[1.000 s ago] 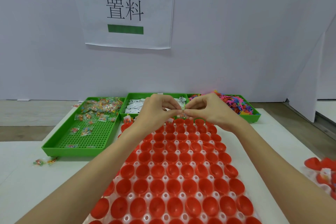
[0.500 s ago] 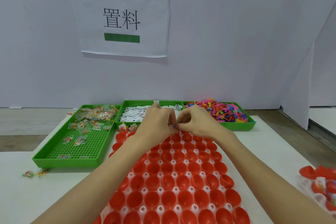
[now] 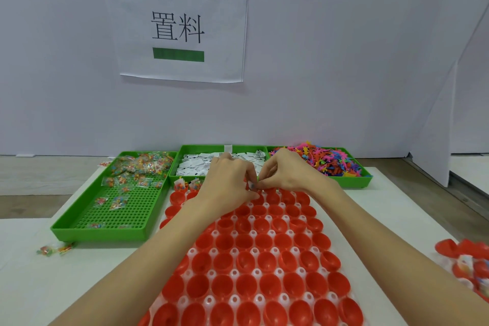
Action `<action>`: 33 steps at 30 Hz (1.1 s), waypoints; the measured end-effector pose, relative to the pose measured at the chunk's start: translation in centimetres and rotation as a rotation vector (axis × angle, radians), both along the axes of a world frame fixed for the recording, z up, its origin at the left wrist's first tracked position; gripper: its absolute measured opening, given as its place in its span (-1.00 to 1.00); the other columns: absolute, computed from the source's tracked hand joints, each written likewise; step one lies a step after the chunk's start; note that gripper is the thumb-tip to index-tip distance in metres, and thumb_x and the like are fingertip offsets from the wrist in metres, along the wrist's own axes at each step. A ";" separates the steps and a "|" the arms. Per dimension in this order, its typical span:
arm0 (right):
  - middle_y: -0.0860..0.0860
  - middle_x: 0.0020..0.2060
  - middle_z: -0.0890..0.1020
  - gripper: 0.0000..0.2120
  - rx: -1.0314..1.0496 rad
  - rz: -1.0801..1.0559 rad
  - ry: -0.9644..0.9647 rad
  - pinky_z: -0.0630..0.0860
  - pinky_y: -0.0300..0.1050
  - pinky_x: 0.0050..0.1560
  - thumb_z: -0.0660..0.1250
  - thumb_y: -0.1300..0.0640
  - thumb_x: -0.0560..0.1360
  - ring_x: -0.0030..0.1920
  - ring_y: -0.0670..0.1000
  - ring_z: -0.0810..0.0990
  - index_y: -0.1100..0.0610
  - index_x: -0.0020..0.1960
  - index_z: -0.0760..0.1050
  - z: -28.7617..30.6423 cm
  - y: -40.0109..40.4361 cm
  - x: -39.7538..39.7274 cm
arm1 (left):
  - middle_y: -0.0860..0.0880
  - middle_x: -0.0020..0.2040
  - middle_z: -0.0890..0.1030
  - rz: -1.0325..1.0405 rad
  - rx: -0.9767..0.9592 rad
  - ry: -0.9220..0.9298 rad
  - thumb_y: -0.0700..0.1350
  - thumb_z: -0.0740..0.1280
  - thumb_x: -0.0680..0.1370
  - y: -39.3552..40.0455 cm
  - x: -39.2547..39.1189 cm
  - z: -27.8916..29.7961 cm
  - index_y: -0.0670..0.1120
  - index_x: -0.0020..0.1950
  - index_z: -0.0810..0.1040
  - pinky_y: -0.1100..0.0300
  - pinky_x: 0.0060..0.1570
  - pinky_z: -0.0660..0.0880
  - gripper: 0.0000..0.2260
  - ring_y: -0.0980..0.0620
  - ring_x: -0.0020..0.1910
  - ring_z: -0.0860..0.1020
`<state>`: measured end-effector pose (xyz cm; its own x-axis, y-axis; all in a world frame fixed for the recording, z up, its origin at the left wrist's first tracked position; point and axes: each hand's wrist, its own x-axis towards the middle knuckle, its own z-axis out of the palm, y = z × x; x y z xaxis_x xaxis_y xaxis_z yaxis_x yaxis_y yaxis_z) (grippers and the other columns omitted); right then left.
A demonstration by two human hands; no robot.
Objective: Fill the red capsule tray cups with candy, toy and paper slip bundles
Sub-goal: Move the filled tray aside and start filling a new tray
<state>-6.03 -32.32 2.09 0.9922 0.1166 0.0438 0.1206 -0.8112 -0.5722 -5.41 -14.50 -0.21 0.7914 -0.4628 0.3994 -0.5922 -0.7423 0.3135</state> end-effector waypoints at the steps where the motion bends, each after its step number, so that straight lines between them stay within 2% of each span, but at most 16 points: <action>1: -0.02 -0.25 0.73 -0.85 -0.014 0.011 0.010 0.54 -0.26 -0.20 0.60 0.04 0.41 -0.24 -0.14 0.67 0.10 -0.11 0.75 0.1 0.0 0.0 | 0.17 -0.21 0.59 0.005 0.015 -0.008 0.12 0.59 0.38 0.0 0.0 0.0 0.09 -0.03 0.68 0.13 0.04 0.21 -0.76 0.05 0.03 0.35; 3: -0.06 -0.23 0.74 -0.91 -0.050 0.045 0.034 0.51 -0.31 -0.22 0.54 0.07 0.48 -0.25 -0.19 0.65 0.08 -0.08 0.76 0.5 -0.2 0.1 | 0.20 -0.28 0.48 0.012 0.047 -0.028 0.12 0.59 0.38 0.0 0.0 0.1 0.09 -0.03 0.69 0.12 0.03 0.20 -0.76 0.06 0.00 0.30; 5: -0.06 -0.19 0.74 -0.92 -0.069 0.065 0.046 0.49 -0.34 -0.21 0.49 0.12 0.52 -0.23 -0.20 0.65 0.07 -0.04 0.76 0.7 -0.5 0.2 | 0.19 -0.29 0.46 0.010 0.052 -0.027 0.12 0.59 0.39 0.0 0.1 0.0 0.09 -0.03 0.69 0.11 0.05 0.20 -0.77 0.07 -0.01 0.28; 8: -0.04 -0.20 0.75 -0.94 -0.060 0.058 0.027 0.56 -0.27 -0.17 0.52 0.12 0.48 -0.19 -0.16 0.69 0.08 -0.07 0.75 0.5 -0.5 0.3 | 0.20 -0.30 0.43 0.006 0.074 -0.031 0.11 0.58 0.40 -0.1 0.0 -0.1 0.10 -0.01 0.70 0.10 0.07 0.21 -0.78 0.06 0.01 0.29; 12: -0.04 -0.24 0.74 -0.95 -0.051 0.048 0.008 0.63 -0.20 -0.11 0.57 0.12 0.43 -0.18 -0.12 0.70 0.08 -0.13 0.74 0.5 -0.3 0.4 | 0.13 -0.19 0.54 0.016 0.084 -0.013 0.11 0.57 0.42 0.0 0.1 0.0 0.11 0.00 0.71 0.07 0.19 0.25 -0.79 0.01 0.13 0.39; 17: 0.00 -0.23 0.74 -0.96 -0.124 0.051 0.052 0.55 -0.23 -0.25 0.54 0.17 0.43 -0.25 -0.10 0.64 0.11 -0.12 0.75 0.7 0.1 0.6 | 0.09 0.04 0.66 0.012 0.155 -0.017 0.10 0.54 0.46 -0.3 0.2 0.1 0.10 0.02 0.71 0.06 0.25 0.26 -0.81 -0.02 0.21 0.41; 20: -0.01 -0.19 0.75 -0.94 -0.156 0.060 0.070 0.63 -0.16 -0.13 0.54 0.17 0.44 -0.17 -0.07 0.68 0.10 -0.08 0.75 1.2 0.1 0.6 | 0.09 0.07 0.66 0.001 0.188 0.010 0.10 0.50 0.48 -0.4 0.5 0.4 0.09 0.01 0.72 0.08 0.20 0.23 -0.84 -0.02 0.23 0.40; 23: -0.05 -0.16 0.74 -0.92 -0.149 0.078 0.062 0.61 -0.18 -0.10 0.51 0.14 0.49 -0.16 -0.15 0.67 0.08 -0.03 0.75 1.7 -0.3 0.4 | 0.10 0.07 0.66 -0.021 0.195 0.025 0.10 0.48 0.51 -0.3 0.6 0.5 0.10 0.01 0.72 0.10 0.12 0.15 -0.86 -0.01 0.25 0.39; 26: -0.03 -0.09 0.74 -0.92 -0.113 0.075 0.047 0.64 -0.13 0.01 0.47 0.15 0.53 -0.08 -0.13 0.69 0.06 -0.01 0.74 1.8 -0.8 0.2 | 0.11 0.10 0.66 -0.033 0.192 0.030 0.10 0.46 0.53 0.0 0.6 0.4 0.12 0.03 0.72 0.08 0.13 0.14 -0.87 -0.01 0.26 0.38; 30: -0.02 -0.13 0.74 -0.94 -0.051 0.061 0.006 0.65 -0.13 0.00 0.47 0.13 0.53 -0.10 -0.12 0.69 0.05 -0.03 0.73 1.5 -0.6 -0.1 | 0.12 0.09 0.67 -0.043 0.192 0.027 0.12 0.43 0.55 0.1 0.3 0.7 0.13 0.08 0.71 0.10 0.13 0.13 -0.84 0.00 0.25 0.38; 33: 0.00 -0.14 0.73 -0.94 -0.024 0.055 -0.021 0.65 -0.09 -0.02 0.47 0.10 0.53 -0.11 -0.09 0.70 0.04 -0.04 0.72 1.1 -0.4 -0.2 | 0.09 0.07 0.69 -0.030 0.111 0.060 0.05 0.44 0.57 0.5 0.1 1.4 0.13 0.12 0.70 0.11 0.15 0.18 -0.85 -0.01 0.25 0.42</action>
